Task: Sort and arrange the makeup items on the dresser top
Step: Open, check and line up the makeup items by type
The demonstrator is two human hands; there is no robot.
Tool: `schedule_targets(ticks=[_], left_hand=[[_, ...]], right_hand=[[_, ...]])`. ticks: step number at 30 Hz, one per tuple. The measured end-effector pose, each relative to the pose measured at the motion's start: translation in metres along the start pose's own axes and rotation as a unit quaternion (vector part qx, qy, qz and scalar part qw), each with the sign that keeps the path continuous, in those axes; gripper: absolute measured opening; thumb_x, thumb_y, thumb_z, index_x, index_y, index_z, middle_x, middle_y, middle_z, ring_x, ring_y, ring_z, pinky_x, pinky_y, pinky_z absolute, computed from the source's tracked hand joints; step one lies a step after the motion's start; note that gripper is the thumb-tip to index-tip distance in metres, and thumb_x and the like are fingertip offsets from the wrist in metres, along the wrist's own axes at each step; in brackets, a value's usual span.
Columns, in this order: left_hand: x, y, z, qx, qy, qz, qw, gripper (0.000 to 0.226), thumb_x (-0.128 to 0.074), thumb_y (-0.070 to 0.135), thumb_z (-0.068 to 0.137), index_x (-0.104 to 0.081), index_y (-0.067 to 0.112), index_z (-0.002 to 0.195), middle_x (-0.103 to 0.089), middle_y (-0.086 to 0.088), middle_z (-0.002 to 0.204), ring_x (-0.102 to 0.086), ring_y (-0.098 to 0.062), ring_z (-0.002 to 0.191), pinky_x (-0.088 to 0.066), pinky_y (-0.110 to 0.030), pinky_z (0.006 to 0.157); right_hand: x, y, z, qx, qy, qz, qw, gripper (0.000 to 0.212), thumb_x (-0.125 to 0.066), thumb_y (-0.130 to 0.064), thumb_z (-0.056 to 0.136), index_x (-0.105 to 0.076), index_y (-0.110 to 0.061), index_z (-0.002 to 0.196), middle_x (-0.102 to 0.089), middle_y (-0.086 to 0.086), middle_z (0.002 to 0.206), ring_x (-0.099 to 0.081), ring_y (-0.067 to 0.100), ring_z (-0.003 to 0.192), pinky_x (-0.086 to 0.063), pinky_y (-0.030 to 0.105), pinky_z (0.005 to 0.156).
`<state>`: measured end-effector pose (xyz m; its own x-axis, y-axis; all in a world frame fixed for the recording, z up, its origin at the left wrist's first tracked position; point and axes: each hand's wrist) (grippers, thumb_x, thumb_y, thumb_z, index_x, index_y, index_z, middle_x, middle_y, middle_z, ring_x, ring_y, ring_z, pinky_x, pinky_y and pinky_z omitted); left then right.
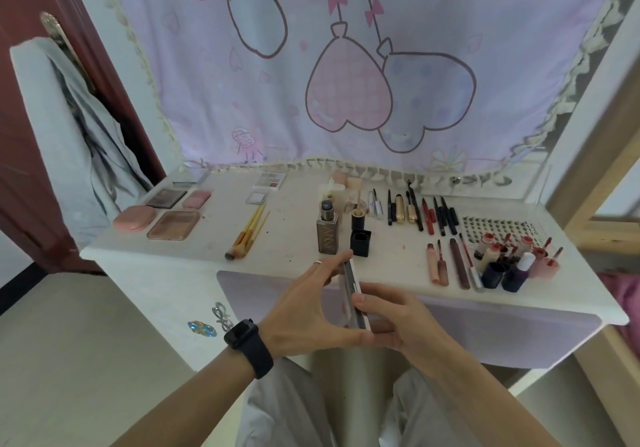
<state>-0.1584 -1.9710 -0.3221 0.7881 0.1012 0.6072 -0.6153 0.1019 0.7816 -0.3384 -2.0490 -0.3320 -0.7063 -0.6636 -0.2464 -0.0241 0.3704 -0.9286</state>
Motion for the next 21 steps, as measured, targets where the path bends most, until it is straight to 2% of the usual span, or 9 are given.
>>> schedule_targets(ticks=[1,3,6,9,14,18,21], left_hand=[[0.001,0.001,0.000,0.019,0.005,-0.042,0.999,0.095,-0.078,0.065,0.069,-0.028,0.052,0.147,-0.043,0.023,0.144,-0.044,0.003,0.132,-0.040,-0.021,0.109],[0.004,0.003,0.001,0.059,0.018,-0.121,0.991,0.076,-0.070,0.068,0.074,-0.035,0.059,0.140,-0.048,0.021,0.140,-0.052,-0.003,0.127,-0.046,-0.029,0.107],[0.009,0.002,0.004,0.097,0.008,-0.189,0.977,0.059,-0.071,0.056,0.080,-0.047,0.059,0.133,-0.065,0.010,0.124,-0.065,-0.013,0.114,-0.054,-0.040,0.098],[0.016,0.000,0.006,0.117,-0.024,-0.244,0.962,0.065,-0.076,0.041,0.083,-0.046,0.052,0.140,-0.068,0.005,0.124,-0.065,-0.019,0.116,-0.056,-0.041,0.096],[0.021,0.001,0.008,0.125,-0.002,-0.257,0.958,0.073,-0.080,0.036,0.073,-0.050,0.043,0.139,-0.067,0.006,0.127,-0.063,-0.017,0.118,-0.056,-0.037,0.095],[0.018,0.003,0.011,0.137,-0.007,-0.286,0.948,0.071,-0.075,0.021,0.080,-0.047,0.034,0.143,-0.072,0.001,0.118,-0.069,-0.021,0.108,-0.058,-0.038,0.088],[0.016,0.003,0.010,0.146,-0.026,-0.313,0.938,0.068,-0.071,0.018,0.084,-0.044,0.030,0.146,-0.073,-0.002,0.114,-0.071,-0.023,0.104,-0.059,-0.034,0.081]], right_hand=[[0.000,0.001,0.001,0.007,0.005,-0.013,1.000,0.066,-0.090,-0.040,0.067,-0.068,-0.024,0.127,-0.075,0.010,0.114,-0.074,0.039,0.097,-0.061,0.042,0.080],[0.000,0.000,0.001,0.030,-0.006,-0.042,0.999,0.063,-0.091,-0.041,0.068,-0.067,-0.033,0.125,-0.075,0.005,0.116,-0.073,0.029,0.104,-0.060,0.037,0.085],[-0.002,-0.002,0.001,0.072,-0.022,-0.068,0.995,0.058,-0.089,-0.033,0.076,-0.065,-0.038,0.129,-0.072,0.001,0.124,-0.071,0.026,0.109,-0.059,0.039,0.090],[-0.002,-0.003,0.003,0.093,-0.023,-0.097,0.991,0.062,-0.088,-0.034,0.077,-0.061,-0.041,0.132,-0.070,-0.003,0.128,-0.071,0.026,0.109,-0.056,0.048,0.096],[-0.006,-0.004,0.008,0.118,-0.017,-0.127,0.985,0.058,-0.084,-0.034,0.076,-0.064,-0.043,0.130,-0.073,-0.004,0.123,-0.072,0.022,0.108,-0.058,0.048,0.093],[-0.011,-0.001,0.011,0.150,0.021,-0.167,0.974,0.055,-0.074,-0.041,0.072,-0.068,-0.042,0.126,-0.076,-0.008,0.112,-0.073,0.014,0.104,-0.060,0.038,0.090],[-0.014,-0.001,0.008,0.175,0.044,-0.206,0.962,0.041,-0.067,-0.048,0.073,-0.067,-0.061,0.112,-0.077,-0.018,0.103,-0.073,0.006,0.098,-0.060,0.024,0.080]])
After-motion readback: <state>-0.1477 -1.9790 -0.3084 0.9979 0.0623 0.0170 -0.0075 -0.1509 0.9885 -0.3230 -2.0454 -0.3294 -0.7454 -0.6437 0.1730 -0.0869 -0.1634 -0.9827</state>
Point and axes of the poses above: each hand's wrist, its own z-axis towards the middle knuckle, its own x-axis out of the back of the hand, y = z × x
